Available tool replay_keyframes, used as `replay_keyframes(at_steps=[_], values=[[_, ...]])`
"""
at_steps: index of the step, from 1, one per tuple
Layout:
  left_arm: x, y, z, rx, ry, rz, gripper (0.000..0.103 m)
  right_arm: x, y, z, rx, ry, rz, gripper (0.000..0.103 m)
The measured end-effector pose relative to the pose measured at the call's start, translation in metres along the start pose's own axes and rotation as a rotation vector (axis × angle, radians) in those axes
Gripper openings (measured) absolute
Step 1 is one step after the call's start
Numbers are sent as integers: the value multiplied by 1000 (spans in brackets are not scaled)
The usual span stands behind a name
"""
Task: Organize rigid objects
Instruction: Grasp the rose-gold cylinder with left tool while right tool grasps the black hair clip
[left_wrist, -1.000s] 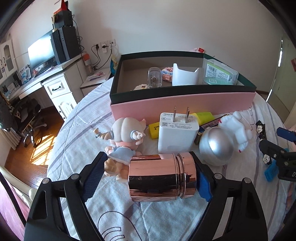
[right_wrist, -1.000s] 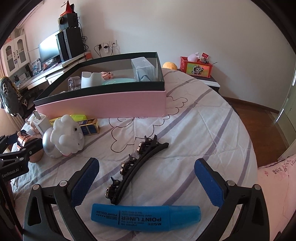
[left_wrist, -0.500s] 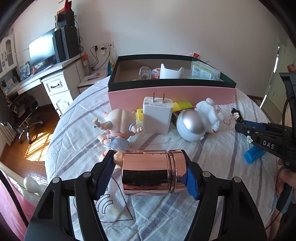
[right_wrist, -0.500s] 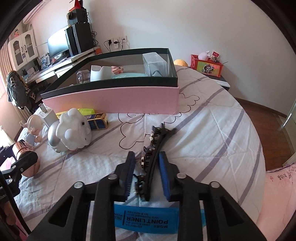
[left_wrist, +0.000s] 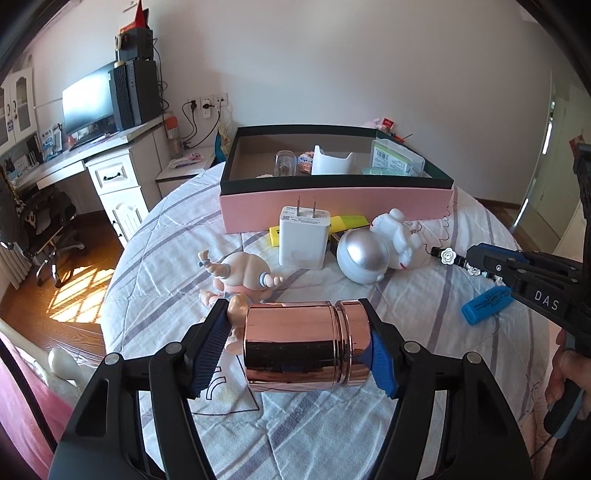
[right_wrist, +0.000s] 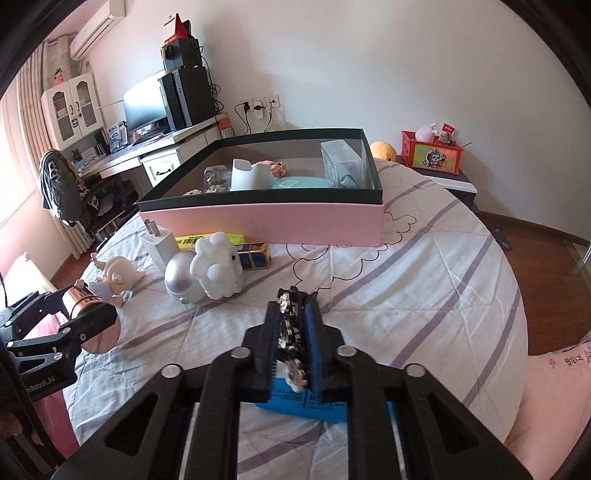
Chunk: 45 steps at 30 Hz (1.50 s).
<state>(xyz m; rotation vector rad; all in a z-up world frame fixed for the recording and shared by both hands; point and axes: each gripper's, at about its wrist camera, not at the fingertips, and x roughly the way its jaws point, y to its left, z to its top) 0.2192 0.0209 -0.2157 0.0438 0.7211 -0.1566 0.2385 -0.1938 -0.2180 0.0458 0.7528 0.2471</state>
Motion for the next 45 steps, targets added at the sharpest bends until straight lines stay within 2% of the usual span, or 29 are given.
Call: replay_keyframes(at_steps=[3,4,5,7,9,10,17,20,22,23,27,31,38,40,41,42,43,44,45], values=[[3,-3,-4,26,14,16,69,13,-2,-2,-1,47,-46,10],[3,-5,-5,34,15,21,69,19,-4,-2,-2,77,-41,10],[3,-6,-6,37,16,26,69,20,-5,-1,6,71,-21,11],[3,-7,-8,42,16,29,69,22,-4,2,-6,75,-50,20],[3,-7,-7,37,16,30,67,28,-4,5,-23,96,-59,47],[3,-6,-7,35,14,26,66,31,-4,5,-19,106,-49,49],[5,-11,-7,52,7,32,65,39,6,2,-30,123,-15,49],[5,-7,-10,48,10,23,68,40,10,0,-24,127,6,49],[7,-5,-12,38,17,24,72,45,14,-2,-50,140,-10,49],[8,-3,-12,30,20,25,75,46,16,-3,-60,132,-16,47],[13,0,-17,10,33,27,79,46,20,-3,-104,125,-21,22],[16,-1,-19,14,27,31,78,44,21,-4,-102,109,-9,19],[9,-7,-16,27,-19,26,69,36,20,-2,-76,85,32,19],[2,-7,-13,29,-44,17,61,31,20,-2,-69,66,41,19],[0,-8,-11,33,-51,20,46,29,20,-1,-65,67,52,19],[-4,-8,-9,37,-72,15,26,28,20,0,-61,59,59,19],[-5,-8,-6,37,-73,19,25,27,20,0,-61,60,61,19],[-2,-6,-5,36,-43,18,30,28,20,0,-61,67,58,19],[1,-5,-4,38,-22,-6,41,27,19,0,-58,64,57,19]])
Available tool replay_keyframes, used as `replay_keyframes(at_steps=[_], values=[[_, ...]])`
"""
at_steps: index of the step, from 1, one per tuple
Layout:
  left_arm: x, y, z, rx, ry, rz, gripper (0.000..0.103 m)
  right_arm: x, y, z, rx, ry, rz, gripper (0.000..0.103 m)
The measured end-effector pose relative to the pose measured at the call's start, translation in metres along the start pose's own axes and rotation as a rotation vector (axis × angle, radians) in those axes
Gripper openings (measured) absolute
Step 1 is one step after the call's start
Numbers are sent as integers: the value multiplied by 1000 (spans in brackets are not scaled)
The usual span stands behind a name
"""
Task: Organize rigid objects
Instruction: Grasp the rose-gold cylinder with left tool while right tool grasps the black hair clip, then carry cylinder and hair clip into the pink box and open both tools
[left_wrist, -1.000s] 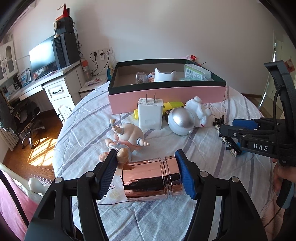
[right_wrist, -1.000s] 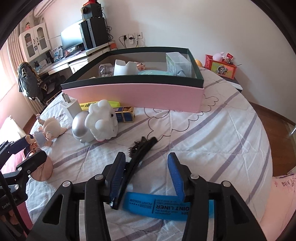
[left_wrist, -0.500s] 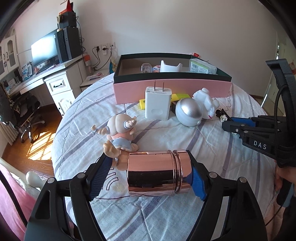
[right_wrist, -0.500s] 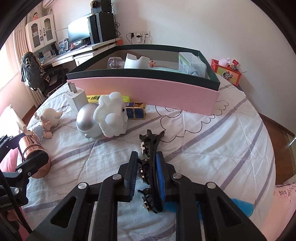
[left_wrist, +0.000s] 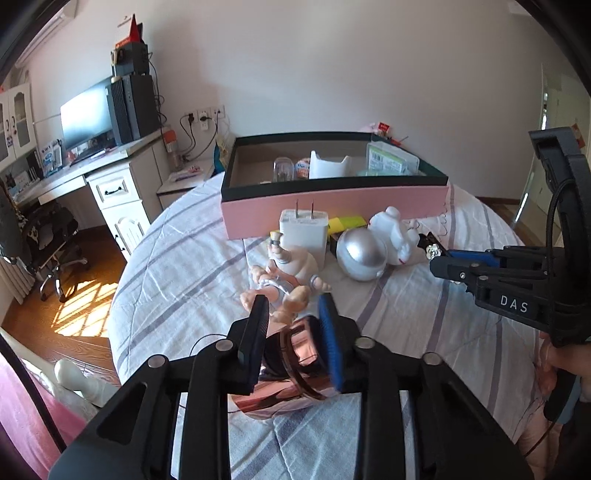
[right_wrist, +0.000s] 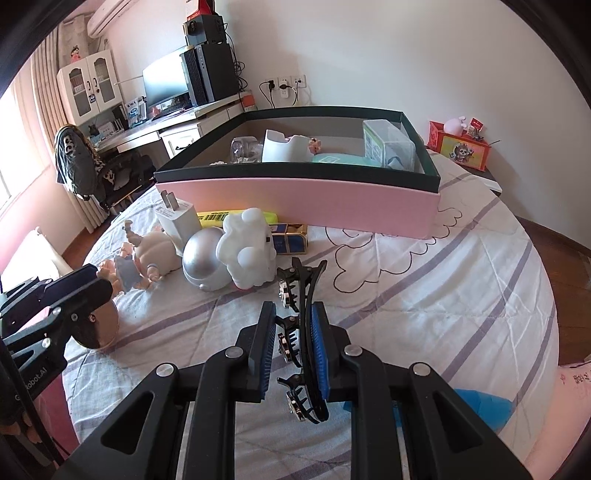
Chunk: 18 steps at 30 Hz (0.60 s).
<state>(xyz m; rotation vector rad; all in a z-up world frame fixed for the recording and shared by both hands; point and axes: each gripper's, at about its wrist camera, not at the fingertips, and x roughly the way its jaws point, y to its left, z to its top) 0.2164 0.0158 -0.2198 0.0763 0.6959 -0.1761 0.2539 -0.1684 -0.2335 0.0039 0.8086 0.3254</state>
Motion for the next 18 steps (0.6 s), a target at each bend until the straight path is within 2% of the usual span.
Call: replay_keyframes(at_steps=[1,2,3,8,14,17,18], values=[[2,2,-2,-12,5,-7,47,0,-1,-1,5,-1,3,19],[4,4,-6,-22,7,1,64,0,-1,-2,9,1,5,19],[7,6,-11,-31,20,2,77,0,-2,-3,11,0,1,19],[18,22,-27,-138,80,-79,84,6,-5,-6,21,21,3,19],[17,19,-34,-108,73,-56,82,9,-5,-8,31,23,11,19],[13,10,-37,-67,44,-20,55,8,-5,-9,33,20,13,19],[13,10,-36,-72,43,-21,55,8,-4,-9,34,17,11,19]])
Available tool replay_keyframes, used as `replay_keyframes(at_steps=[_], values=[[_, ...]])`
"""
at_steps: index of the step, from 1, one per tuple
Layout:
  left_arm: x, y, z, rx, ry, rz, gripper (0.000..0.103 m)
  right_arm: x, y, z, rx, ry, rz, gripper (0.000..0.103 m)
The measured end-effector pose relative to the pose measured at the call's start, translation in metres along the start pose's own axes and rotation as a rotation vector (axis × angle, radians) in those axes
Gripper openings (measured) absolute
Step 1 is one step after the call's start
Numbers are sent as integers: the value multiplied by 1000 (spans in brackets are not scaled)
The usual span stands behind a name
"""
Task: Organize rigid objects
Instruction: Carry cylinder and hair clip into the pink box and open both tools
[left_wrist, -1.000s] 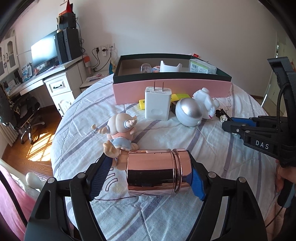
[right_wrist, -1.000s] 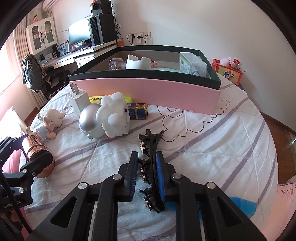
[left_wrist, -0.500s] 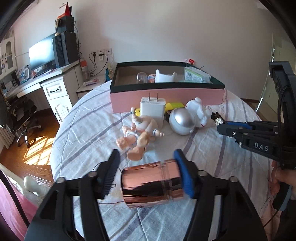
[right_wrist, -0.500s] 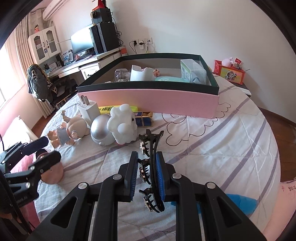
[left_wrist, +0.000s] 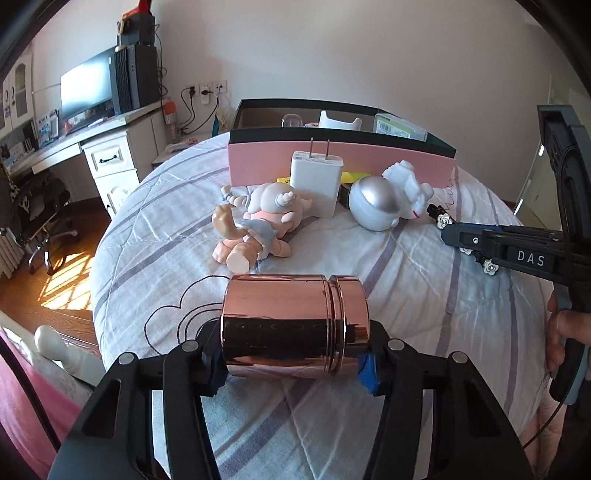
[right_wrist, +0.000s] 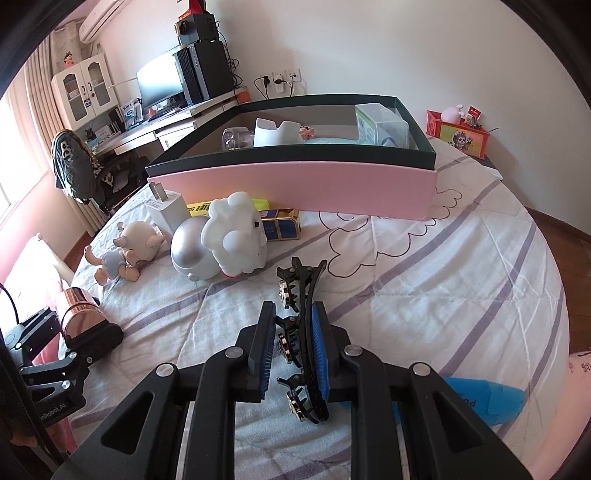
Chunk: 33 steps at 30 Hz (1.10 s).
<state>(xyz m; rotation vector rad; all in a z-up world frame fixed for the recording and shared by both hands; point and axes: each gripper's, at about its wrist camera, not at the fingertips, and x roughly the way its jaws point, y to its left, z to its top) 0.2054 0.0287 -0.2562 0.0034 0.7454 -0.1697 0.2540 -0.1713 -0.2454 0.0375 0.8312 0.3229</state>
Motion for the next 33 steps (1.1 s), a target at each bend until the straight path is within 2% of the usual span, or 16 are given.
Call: replay_keyframes(at_steps=[5,10,17,22,28,31,33], values=[[-3,2,6,-19,1,-22,55,-7,1,3,-4,-26,1,19],[-16,-4,27,-5,-45,-60,55,-17,2,11,-13,-55,23,19],[-15,-20,84,48,-110,-72,55,-30,6,44,-51,-111,48,19],[6,-24,136,92,-132,-66,55,-25,9,83,-94,-139,46,19],[62,-19,191,116,-46,-13,55,10,8,129,-131,-111,26,19],[90,-17,208,117,5,-4,55,34,6,143,-142,-81,2,19],[108,-16,216,121,31,29,55,47,2,149,-141,-65,-8,19]])
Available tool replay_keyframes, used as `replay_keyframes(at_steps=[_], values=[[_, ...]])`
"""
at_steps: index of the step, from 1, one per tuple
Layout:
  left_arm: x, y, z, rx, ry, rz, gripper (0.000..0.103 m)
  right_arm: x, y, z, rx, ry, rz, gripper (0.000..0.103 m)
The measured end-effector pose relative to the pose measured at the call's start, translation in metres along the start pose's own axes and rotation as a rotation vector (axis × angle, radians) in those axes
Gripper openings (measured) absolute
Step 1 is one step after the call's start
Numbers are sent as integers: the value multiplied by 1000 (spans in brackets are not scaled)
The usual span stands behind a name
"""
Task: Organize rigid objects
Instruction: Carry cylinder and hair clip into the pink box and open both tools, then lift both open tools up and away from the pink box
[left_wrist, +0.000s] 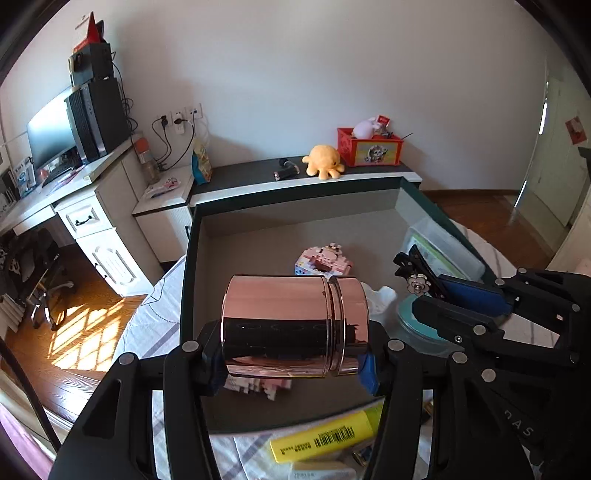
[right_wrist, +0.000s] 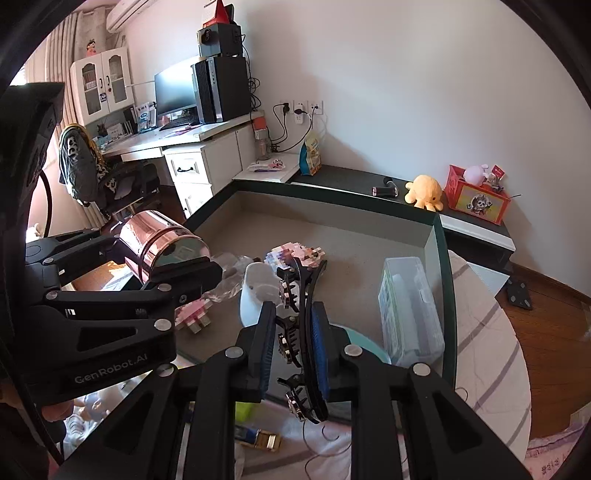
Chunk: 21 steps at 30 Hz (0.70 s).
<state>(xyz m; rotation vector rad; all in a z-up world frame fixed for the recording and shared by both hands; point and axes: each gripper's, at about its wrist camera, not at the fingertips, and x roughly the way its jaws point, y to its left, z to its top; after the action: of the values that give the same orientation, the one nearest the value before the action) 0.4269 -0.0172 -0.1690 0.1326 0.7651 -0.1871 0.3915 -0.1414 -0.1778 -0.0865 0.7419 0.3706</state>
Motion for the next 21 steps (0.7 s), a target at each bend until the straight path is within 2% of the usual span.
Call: replay_keyframes(at_steps=[4,7,10,12,14,16,18,21], values=[[29,3,5,-14,57,6,55,18,-9,5,12,24,-21,20],[38,4,4,-23,64,2,55,26,-15,7,28,23,-48,21],[37,8,3,-45,45,-22,56,22,-20,4,63,-13,-49,32],[30,11,2,-74,10,-35,68,17,-23,3,87,-39,-51,54],[16,13,1,-90,-43,-34,75,8,-23,4,104,-61,-61,63],[-2,16,-1,-101,-91,-38,87,-7,-23,3,118,-91,-52,64],[-22,18,-5,-105,-131,-25,91,-25,-19,1,129,-118,-63,83],[-57,18,-18,-106,-188,0,94,-56,-8,-6,125,-163,-75,84]])
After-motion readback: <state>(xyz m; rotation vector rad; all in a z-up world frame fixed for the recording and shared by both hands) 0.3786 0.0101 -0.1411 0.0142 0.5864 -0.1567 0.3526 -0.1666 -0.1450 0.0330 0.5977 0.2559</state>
